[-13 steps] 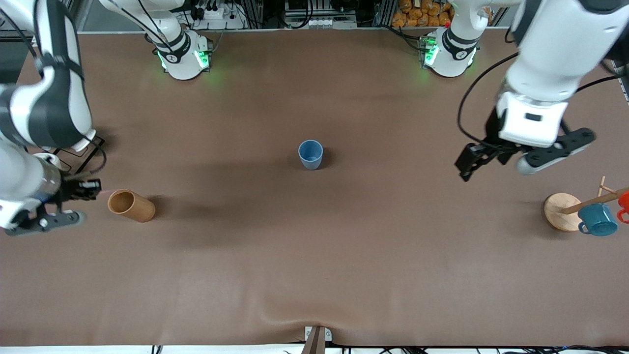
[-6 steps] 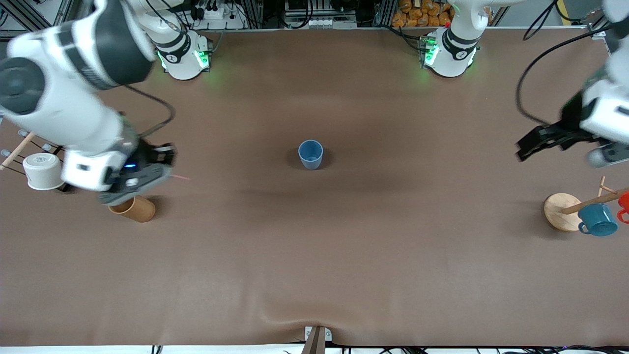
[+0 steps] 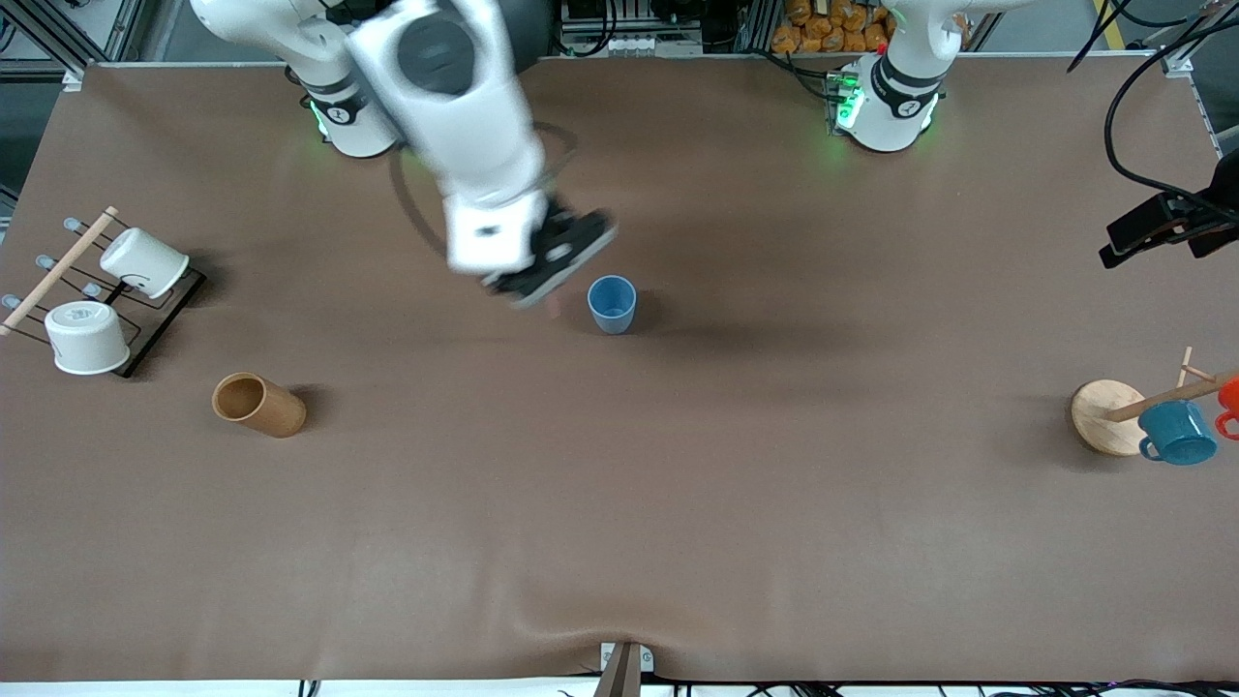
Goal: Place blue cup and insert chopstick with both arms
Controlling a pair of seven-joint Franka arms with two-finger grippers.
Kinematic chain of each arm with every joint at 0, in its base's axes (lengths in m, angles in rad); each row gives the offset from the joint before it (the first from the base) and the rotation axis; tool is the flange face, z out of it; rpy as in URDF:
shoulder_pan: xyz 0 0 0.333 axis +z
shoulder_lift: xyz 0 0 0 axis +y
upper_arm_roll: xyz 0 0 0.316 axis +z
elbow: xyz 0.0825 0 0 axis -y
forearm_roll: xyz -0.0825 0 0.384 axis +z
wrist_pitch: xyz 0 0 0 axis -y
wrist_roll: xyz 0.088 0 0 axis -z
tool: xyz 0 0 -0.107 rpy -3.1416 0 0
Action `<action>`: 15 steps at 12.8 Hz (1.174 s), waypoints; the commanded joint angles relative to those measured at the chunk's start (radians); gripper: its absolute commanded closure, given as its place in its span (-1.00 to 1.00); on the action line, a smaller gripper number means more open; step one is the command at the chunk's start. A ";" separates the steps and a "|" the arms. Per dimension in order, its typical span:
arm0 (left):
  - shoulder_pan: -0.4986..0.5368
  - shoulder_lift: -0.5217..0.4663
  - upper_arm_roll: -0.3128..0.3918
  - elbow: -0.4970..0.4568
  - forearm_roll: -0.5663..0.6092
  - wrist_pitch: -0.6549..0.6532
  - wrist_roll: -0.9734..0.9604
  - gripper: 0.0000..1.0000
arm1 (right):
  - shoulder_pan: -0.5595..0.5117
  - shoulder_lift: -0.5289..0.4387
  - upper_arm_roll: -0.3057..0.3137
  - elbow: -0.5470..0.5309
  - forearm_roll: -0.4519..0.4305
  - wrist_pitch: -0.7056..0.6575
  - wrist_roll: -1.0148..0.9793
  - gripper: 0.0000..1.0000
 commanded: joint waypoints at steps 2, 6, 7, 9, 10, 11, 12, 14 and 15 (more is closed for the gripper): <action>-0.011 -0.012 -0.007 -0.003 -0.017 -0.015 -0.005 -1.00 | 0.118 0.057 -0.014 -0.002 -0.104 0.045 0.164 1.00; -0.011 -0.002 -0.009 -0.005 -0.012 -0.007 -0.005 -1.00 | 0.127 0.097 -0.016 -0.002 -0.121 0.071 0.176 1.00; -0.011 -0.002 -0.009 -0.006 -0.012 -0.007 -0.005 -1.00 | 0.132 0.113 -0.014 -0.003 -0.119 0.083 0.176 1.00; -0.011 0.000 -0.009 -0.006 -0.012 -0.007 -0.005 -1.00 | 0.155 0.140 -0.014 -0.003 -0.119 0.095 0.176 1.00; -0.009 -0.002 -0.009 -0.008 -0.012 -0.007 -0.005 -1.00 | 0.153 0.156 -0.014 -0.005 -0.118 0.095 0.178 1.00; -0.009 -0.003 -0.009 -0.008 -0.014 -0.009 -0.005 -1.00 | 0.153 0.162 -0.014 -0.005 -0.116 0.095 0.178 1.00; -0.008 -0.002 -0.009 -0.006 -0.014 -0.007 -0.005 -1.00 | 0.153 0.168 -0.014 -0.005 -0.115 0.095 0.178 1.00; -0.011 0.000 -0.009 -0.005 -0.017 -0.001 -0.007 -1.00 | 0.153 0.174 -0.016 -0.005 -0.118 0.097 0.176 -0.61; -0.011 -0.002 -0.010 -0.005 -0.017 0.008 -0.008 -1.00 | 0.150 0.173 -0.016 -0.005 -0.118 0.089 0.178 -1.00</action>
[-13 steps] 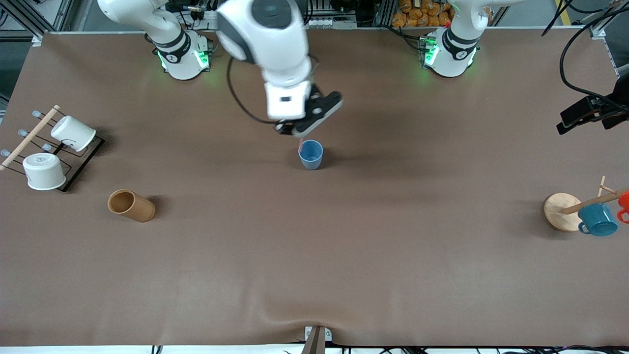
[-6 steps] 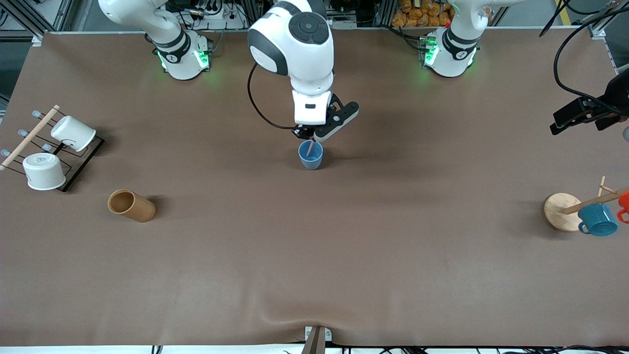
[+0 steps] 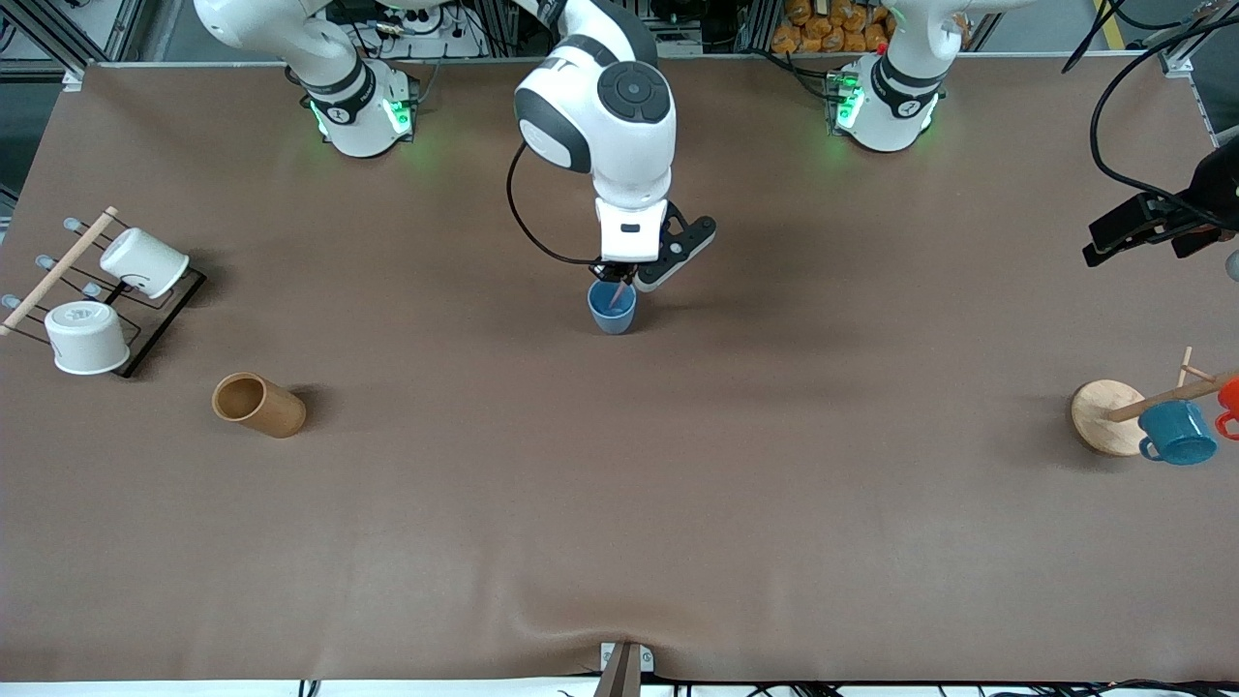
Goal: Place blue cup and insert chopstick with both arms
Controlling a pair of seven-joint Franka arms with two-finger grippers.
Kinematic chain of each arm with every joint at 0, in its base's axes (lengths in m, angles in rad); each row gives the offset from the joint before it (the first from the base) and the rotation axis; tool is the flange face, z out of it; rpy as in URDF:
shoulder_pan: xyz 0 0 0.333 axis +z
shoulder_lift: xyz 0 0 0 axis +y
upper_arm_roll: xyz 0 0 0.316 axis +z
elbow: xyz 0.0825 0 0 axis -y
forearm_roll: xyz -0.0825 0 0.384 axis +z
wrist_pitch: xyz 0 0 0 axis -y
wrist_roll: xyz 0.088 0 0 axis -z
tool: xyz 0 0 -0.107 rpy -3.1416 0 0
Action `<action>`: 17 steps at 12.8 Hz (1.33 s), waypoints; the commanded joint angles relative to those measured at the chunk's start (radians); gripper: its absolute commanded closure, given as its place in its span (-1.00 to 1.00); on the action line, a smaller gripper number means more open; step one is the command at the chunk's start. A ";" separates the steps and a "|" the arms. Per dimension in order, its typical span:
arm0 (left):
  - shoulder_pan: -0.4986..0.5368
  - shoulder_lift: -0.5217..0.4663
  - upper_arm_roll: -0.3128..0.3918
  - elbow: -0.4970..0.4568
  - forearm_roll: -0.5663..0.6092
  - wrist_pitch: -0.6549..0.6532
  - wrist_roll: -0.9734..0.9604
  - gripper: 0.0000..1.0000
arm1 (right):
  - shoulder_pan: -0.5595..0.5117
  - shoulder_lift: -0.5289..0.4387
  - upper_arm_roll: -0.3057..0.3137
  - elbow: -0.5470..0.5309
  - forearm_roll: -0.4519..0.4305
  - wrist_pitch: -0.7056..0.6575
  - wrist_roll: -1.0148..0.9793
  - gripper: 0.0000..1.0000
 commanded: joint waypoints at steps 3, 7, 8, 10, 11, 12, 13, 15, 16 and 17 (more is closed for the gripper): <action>-0.004 -0.003 0.000 0.002 -0.015 0.014 -0.005 -1.00 | -0.012 -0.023 -0.007 0.007 -0.013 -0.014 0.018 -1.00; -0.014 -0.001 0.000 0.000 -0.009 0.014 -0.005 -1.00 | -0.122 -0.130 -0.010 0.015 -0.013 -0.124 0.050 -1.00; -0.014 -0.001 0.000 0.000 -0.007 0.014 -0.004 -1.00 | -0.185 -0.154 -0.011 0.013 -0.012 -0.150 0.055 -1.00; -0.014 -0.003 -0.002 0.000 -0.007 0.009 0.002 -1.00 | -0.314 -0.198 -0.010 0.010 -0.007 -0.172 0.049 -1.00; -0.011 -0.003 -0.014 0.000 -0.009 0.008 0.007 -1.00 | -0.372 -0.220 -0.011 0.006 -0.003 -0.178 0.043 -1.00; -0.009 -0.006 -0.020 -0.001 -0.007 0.004 0.004 -1.00 | -0.423 -0.244 -0.010 0.004 -0.001 -0.195 0.041 -1.00; -0.009 -0.006 -0.020 -0.001 -0.007 0.001 0.001 -1.00 | -0.469 -0.270 -0.013 0.003 0.000 -0.242 0.032 -1.00; -0.009 -0.009 -0.022 -0.001 -0.007 0.001 0.001 -1.00 | -0.544 -0.330 -0.076 0.003 0.069 -0.319 -0.082 -1.00; -0.009 -0.010 -0.022 -0.001 -0.007 0.001 0.001 -1.00 | -0.578 -0.351 -0.114 0.003 0.118 -0.348 -0.130 -1.00; -0.009 -0.012 -0.022 -0.001 -0.007 0.000 0.002 -1.00 | -0.631 -0.377 -0.125 0.003 0.141 -0.383 -0.158 -1.00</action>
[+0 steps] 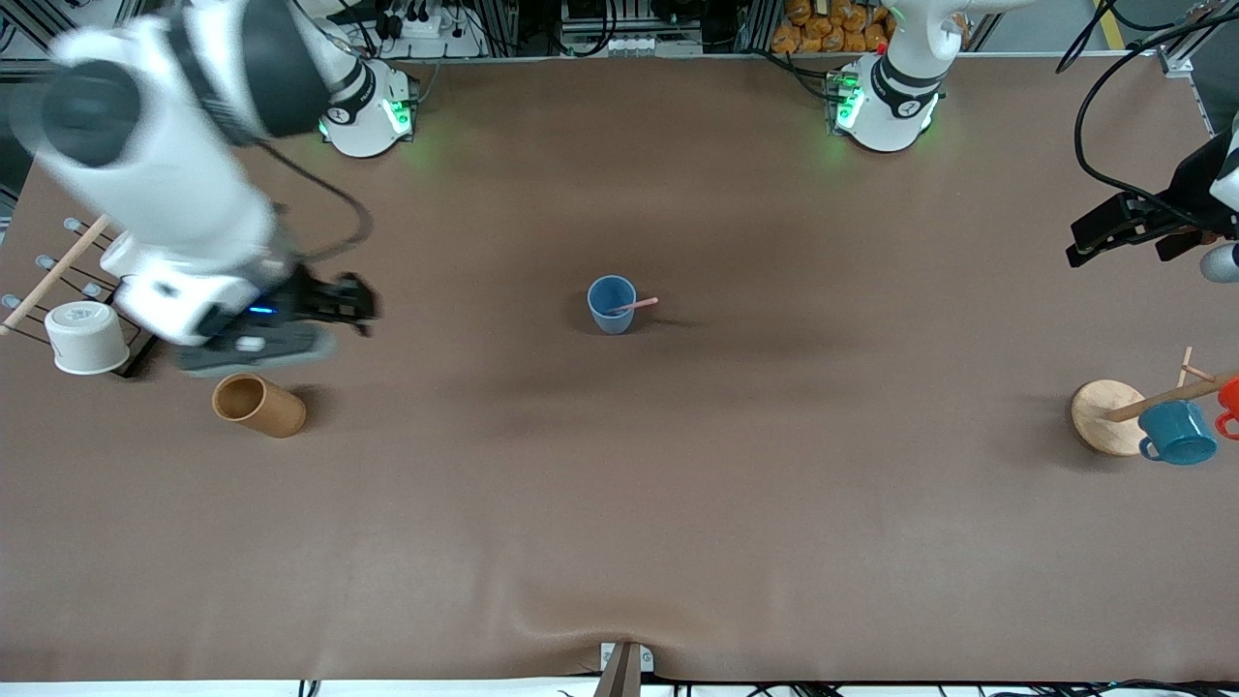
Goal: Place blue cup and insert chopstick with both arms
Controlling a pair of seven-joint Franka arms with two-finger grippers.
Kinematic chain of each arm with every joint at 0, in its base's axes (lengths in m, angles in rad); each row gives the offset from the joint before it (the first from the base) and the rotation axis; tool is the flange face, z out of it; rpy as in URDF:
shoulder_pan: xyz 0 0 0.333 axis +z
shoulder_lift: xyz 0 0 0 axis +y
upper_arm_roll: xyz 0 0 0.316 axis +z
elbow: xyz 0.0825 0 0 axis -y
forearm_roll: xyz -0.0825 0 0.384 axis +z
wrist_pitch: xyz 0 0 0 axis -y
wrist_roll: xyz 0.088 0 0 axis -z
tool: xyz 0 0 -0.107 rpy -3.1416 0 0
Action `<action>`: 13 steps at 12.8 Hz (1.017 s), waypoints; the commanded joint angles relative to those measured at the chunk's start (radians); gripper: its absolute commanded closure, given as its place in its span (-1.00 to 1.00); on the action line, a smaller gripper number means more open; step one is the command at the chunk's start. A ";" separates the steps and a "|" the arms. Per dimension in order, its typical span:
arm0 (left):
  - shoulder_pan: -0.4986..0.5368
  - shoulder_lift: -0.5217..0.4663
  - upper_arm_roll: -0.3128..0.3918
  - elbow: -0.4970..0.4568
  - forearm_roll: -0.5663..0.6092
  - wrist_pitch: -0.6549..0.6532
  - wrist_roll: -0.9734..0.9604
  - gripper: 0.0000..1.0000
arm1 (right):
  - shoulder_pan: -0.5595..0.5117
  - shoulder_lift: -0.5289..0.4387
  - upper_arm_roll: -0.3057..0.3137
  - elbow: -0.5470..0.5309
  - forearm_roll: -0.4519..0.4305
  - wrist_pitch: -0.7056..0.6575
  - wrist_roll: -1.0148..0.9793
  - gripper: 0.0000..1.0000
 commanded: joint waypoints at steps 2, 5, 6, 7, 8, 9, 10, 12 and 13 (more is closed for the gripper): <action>0.005 -0.015 -0.001 -0.001 -0.006 -0.008 0.008 -1.00 | -0.174 -0.121 -0.020 -0.036 0.066 -0.107 -0.085 -1.00; 0.004 -0.018 -0.001 0.001 -0.004 -0.006 0.008 -1.00 | -0.240 -0.167 -0.016 -0.036 0.066 -0.160 -0.073 -1.00; 0.005 -0.022 -0.001 -0.005 -0.004 -0.008 0.008 -1.00 | -0.233 -0.167 -0.019 -0.036 0.064 -0.164 -0.062 -1.00; 0.005 -0.034 -0.001 -0.018 -0.004 -0.008 0.007 -1.00 | -0.231 -0.171 -0.023 -0.035 0.064 -0.177 -0.038 -1.00; 0.005 -0.050 -0.001 -0.035 -0.004 -0.006 0.005 -1.00 | -0.233 -0.180 -0.023 -0.035 0.064 -0.187 -0.024 -1.00; 0.004 -0.061 -0.001 -0.045 -0.004 -0.006 0.002 -1.00 | -0.234 -0.187 -0.023 -0.035 0.064 -0.196 -0.024 -1.00; 0.004 -0.068 -0.001 -0.050 -0.004 -0.008 0.001 -1.00 | -0.234 -0.190 -0.023 -0.035 0.063 -0.197 -0.024 -1.00; 0.004 -0.094 -0.008 -0.070 -0.004 -0.008 -0.004 -1.00 | -0.234 -0.194 -0.023 -0.032 0.057 -0.194 -0.024 -1.00; 0.004 -0.087 -0.008 -0.059 -0.004 -0.008 0.008 -1.00 | -0.234 -0.194 -0.022 -0.029 0.052 -0.193 -0.027 -1.00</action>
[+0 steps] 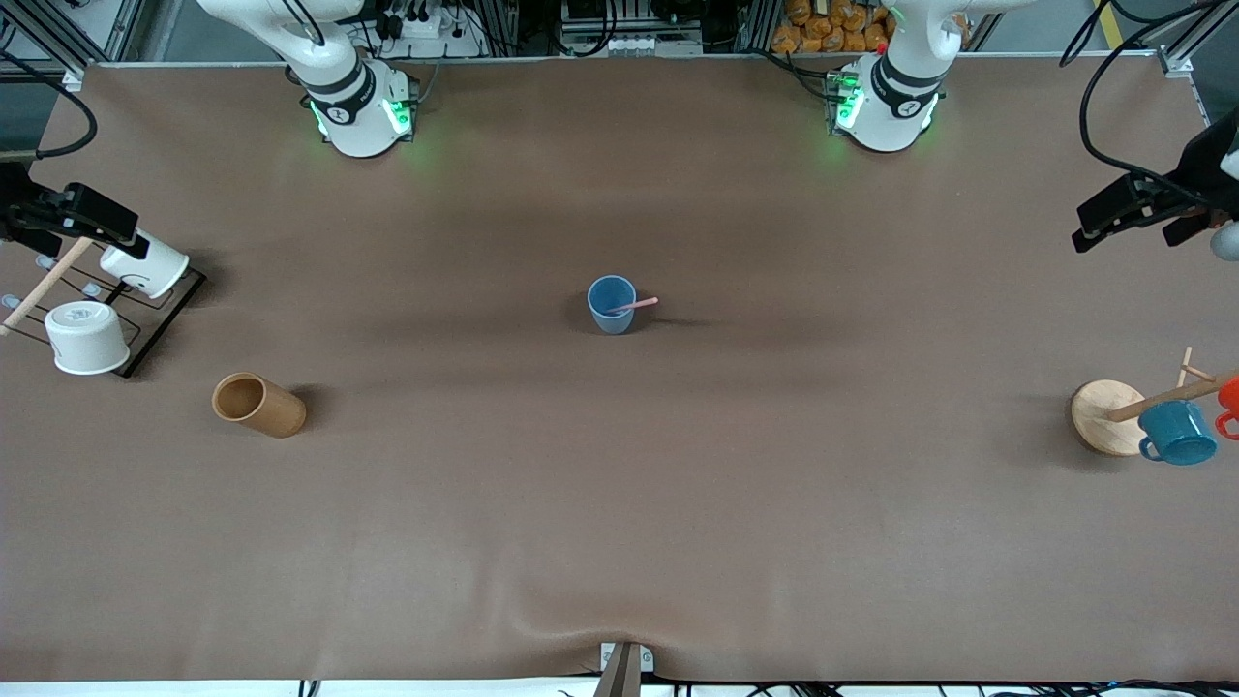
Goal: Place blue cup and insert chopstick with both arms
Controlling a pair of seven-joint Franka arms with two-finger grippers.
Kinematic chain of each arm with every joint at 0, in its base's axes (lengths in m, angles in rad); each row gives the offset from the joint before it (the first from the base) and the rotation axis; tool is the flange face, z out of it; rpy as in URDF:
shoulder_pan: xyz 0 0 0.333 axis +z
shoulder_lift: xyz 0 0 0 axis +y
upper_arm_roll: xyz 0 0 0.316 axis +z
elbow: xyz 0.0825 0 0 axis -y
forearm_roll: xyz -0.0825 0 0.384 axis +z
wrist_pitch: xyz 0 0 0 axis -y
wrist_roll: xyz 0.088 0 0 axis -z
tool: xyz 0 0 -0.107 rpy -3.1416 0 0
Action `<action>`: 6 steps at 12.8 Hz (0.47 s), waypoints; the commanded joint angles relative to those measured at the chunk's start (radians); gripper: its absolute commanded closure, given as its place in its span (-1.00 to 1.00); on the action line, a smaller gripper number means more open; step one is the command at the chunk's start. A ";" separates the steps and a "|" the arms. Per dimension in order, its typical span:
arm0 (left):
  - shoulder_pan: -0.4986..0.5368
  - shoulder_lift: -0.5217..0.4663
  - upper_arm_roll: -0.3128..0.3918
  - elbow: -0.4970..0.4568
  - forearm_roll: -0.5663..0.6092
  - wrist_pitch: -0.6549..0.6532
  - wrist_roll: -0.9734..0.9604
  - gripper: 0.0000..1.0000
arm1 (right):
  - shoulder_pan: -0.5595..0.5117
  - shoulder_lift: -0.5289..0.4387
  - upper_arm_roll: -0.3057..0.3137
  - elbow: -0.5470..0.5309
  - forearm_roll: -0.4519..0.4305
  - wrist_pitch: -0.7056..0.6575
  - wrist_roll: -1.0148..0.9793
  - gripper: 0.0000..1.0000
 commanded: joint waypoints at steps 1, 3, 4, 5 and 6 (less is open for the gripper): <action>0.002 -0.030 -0.004 -0.021 -0.004 -0.001 0.002 -1.00 | -0.006 -0.030 0.007 -0.021 -0.008 0.000 0.005 -1.00; -0.001 -0.014 -0.004 0.002 -0.001 -0.001 0.005 -1.00 | -0.015 -0.026 0.005 -0.015 -0.014 -0.012 0.005 -1.00; -0.001 -0.013 -0.004 0.001 -0.001 -0.001 0.007 -1.00 | -0.024 -0.024 0.005 -0.015 -0.016 -0.018 0.005 -1.00; -0.001 -0.013 -0.004 -0.001 0.000 -0.002 0.007 -1.00 | -0.030 -0.026 0.005 -0.015 -0.016 -0.020 0.005 -1.00; -0.001 -0.013 -0.004 0.004 0.000 -0.013 0.007 -1.00 | -0.032 -0.026 0.005 -0.015 -0.016 -0.023 0.005 -1.00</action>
